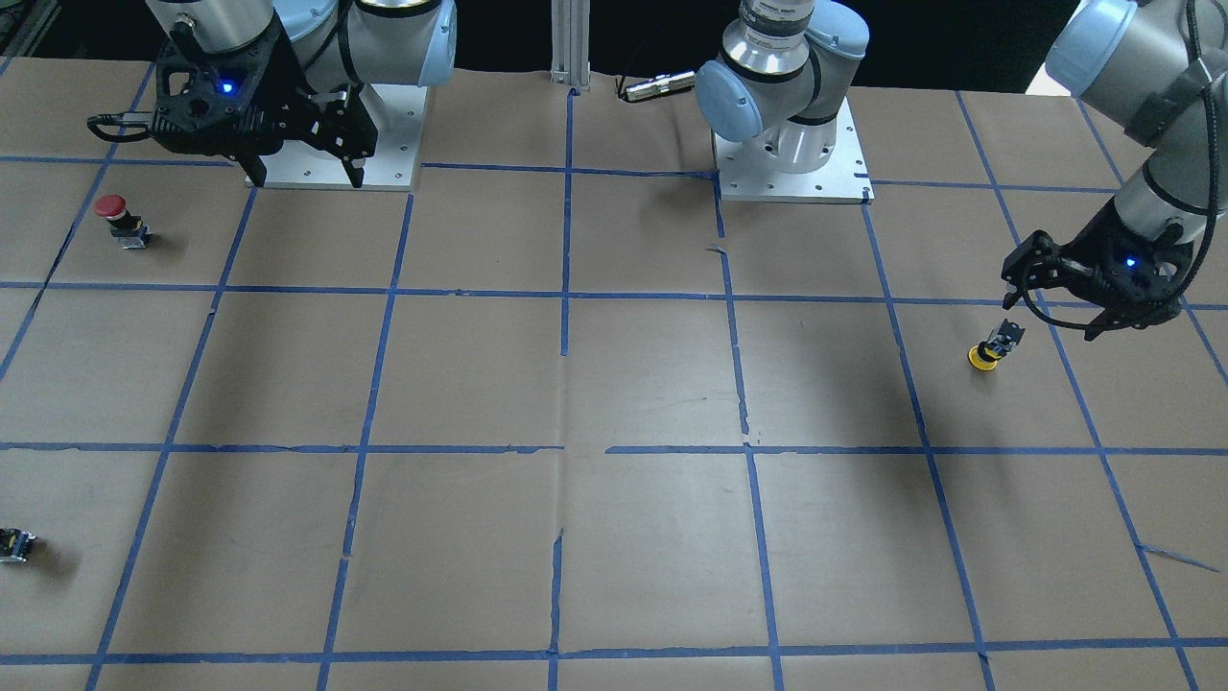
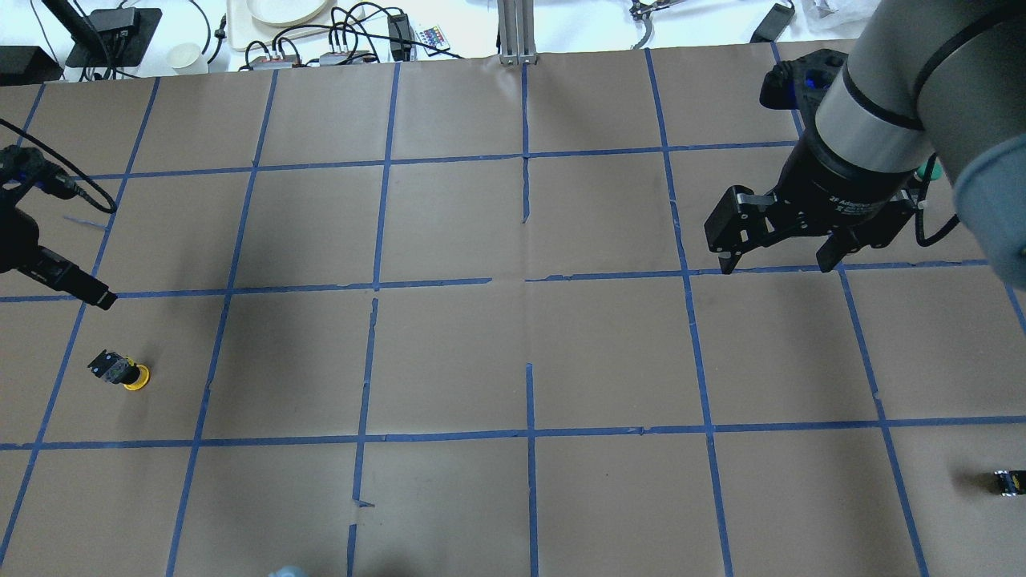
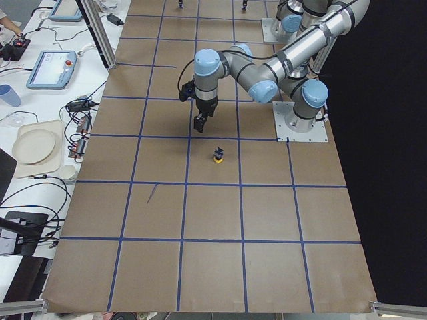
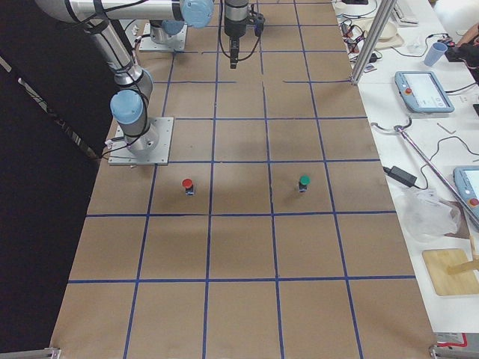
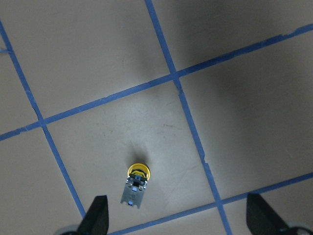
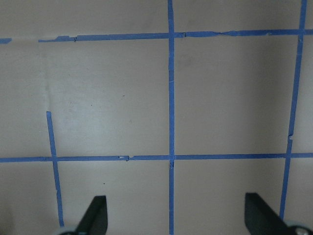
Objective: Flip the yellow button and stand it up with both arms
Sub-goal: 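Close the left gripper on the base of the yellow-capped button, then lift the button with the left gripper toward the center while the right gripper approaches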
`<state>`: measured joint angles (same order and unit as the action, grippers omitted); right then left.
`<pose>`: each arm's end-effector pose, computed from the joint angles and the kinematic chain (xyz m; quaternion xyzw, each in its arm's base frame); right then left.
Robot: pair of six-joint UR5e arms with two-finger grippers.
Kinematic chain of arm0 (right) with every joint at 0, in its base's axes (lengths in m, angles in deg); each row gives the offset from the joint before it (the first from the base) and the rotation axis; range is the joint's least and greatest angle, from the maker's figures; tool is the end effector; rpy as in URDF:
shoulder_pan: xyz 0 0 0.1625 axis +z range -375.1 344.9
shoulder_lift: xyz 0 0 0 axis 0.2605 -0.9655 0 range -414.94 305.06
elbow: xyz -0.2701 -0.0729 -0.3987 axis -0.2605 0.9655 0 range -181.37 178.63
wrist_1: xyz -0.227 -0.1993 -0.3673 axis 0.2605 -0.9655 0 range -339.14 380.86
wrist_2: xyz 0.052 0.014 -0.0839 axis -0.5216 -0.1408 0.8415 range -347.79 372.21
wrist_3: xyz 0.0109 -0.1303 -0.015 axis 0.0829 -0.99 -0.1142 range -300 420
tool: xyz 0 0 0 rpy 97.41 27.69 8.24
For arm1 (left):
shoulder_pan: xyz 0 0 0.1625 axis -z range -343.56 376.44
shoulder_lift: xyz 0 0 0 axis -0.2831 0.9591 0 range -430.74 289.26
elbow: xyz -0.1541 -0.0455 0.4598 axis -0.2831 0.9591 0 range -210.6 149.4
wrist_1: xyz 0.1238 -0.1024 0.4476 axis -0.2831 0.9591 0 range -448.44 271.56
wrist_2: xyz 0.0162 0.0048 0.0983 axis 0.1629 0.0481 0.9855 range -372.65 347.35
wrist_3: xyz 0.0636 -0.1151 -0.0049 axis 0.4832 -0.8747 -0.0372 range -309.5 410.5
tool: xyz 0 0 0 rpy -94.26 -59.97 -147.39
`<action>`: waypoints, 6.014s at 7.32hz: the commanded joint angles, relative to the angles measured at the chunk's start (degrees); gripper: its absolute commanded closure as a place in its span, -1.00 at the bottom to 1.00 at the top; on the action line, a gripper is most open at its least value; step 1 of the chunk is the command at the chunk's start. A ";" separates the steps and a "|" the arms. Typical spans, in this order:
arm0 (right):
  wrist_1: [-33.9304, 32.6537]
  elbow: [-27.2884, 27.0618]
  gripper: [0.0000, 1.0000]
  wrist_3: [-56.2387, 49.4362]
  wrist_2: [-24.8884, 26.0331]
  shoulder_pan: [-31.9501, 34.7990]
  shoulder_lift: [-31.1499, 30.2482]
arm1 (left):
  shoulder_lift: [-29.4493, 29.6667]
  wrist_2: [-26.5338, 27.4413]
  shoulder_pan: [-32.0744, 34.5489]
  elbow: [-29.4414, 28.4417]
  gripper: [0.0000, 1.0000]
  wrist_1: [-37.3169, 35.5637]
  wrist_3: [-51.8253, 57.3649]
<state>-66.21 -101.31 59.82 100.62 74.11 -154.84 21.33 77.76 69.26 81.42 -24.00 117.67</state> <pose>0.1305 -0.4674 0.5055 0.0057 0.9996 0.0257 0.0141 0.2194 -0.5081 0.3340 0.2587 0.9659 -0.0051 0.0123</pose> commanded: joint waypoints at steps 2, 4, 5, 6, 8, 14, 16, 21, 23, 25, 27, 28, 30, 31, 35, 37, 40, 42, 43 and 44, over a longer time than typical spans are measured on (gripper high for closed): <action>-0.20 -0.09 -1.00 0.27 -0.18 0.00 0.05 | 3.80 -4.80 -8.34 6.36 -0.96 -7.37 16.11; -0.29 0.00 -1.00 0.09 -0.09 0.00 0.05 | 6.71 -4.80 -8.61 6.36 -0.96 -11.16 21.56; -0.29 0.17 -1.00 0.36 -0.35 0.00 0.05 | 7.59 -4.11 -8.52 6.36 -0.96 -11.00 21.33; -0.29 0.00 -1.00 0.44 -0.35 0.00 -0.03 | 7.77 -3.93 -8.34 6.54 -0.96 -10.83 21.33; -0.20 0.00 -1.00 0.45 -0.09 0.00 0.05 | 7.34 -3.23 -8.26 7.85 -0.92 -10.39 17.05; -0.47 0.00 -1.00 0.53 -0.18 0.00 0.14 | 7.16 0.56 -7.46 8.39 -0.74 -10.47 13.86; -0.64 0.18 -1.00 0.45 -0.27 -0.09 0.14 | 7.16 0.47 -6.94 8.39 -0.43 -10.47 13.95; -0.47 0.17 -1.00 0.10 0.09 -0.09 0.23 | 6.19 0.56 -5.44 8.30 0.59 -10.56 14.30; -0.20 0.26 -1.00 -0.35 -0.52 -0.70 0.23 | 5.58 0.65 -5.36 7.78 0.59 -10.04 15.09; -0.55 0.27 -1.00 1.57 -1.31 -1.40 0.58 | 1.38 -0.57 -5.01 6.72 0.63 -2.97 16.23; -0.56 0.18 -1.00 3.78 -0.44 -1.84 0.40 | -1.01 -7.59 -4.39 -0.10 0.63 11.69 15.36; -0.56 0.26 -1.00 3.87 -0.96 -1.84 0.49 | -0.49 -11.01 -1.86 -5.62 0.63 19.59 14.75; 4.76 0.88 -1.00 4.22 -8.63 -6.72 1.19 | 0.21 -20.48 1.57 -15.74 0.63 37.78 3.65; 9.42 1.75 -1.00 4.40 -15.58 -11.99 0.76 | 0.22 -26.63 3.76 -19.00 0.63 44.92 -0.95; 13.86 4.31 -1.00 34.58 -43.17 -14.50 4.61 | -0.49 -52.47 17.04 -21.24 0.63 60.50 -15.15; 13.86 4.39 -1.00 44.10 -51.64 -14.50 8.39 | -0.75 -60.67 18.72 -20.62 0.64 70.18 -12.78; 14.73 3.61 -0.99 52.03 -62.21 -14.15 8.05 | -1.28 -74.98 24.77 -19.92 0.65 74.60 -12.33; 14.74 3.60 -0.99 57.12 -66.87 -12.75 7.35 | -1.81 -79.68 25.76 -18.43 0.65 74.69 -9.89; 14.74 3.60 -0.99 57.31 -67.58 -11.35 6.48 | -1.81 -81.77 25.93 -18.33 0.65 74.69 -8.74; 14.65 3.60 -0.99 59.49 -68.20 -10.64 6.47 | -1.81 -84.93 28.37 -18.33 0.65 74.52 -8.55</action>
<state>-51.49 -97.69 117.21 33.48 62.33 -148.02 19.57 -3.78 95.61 62.96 50.64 108.38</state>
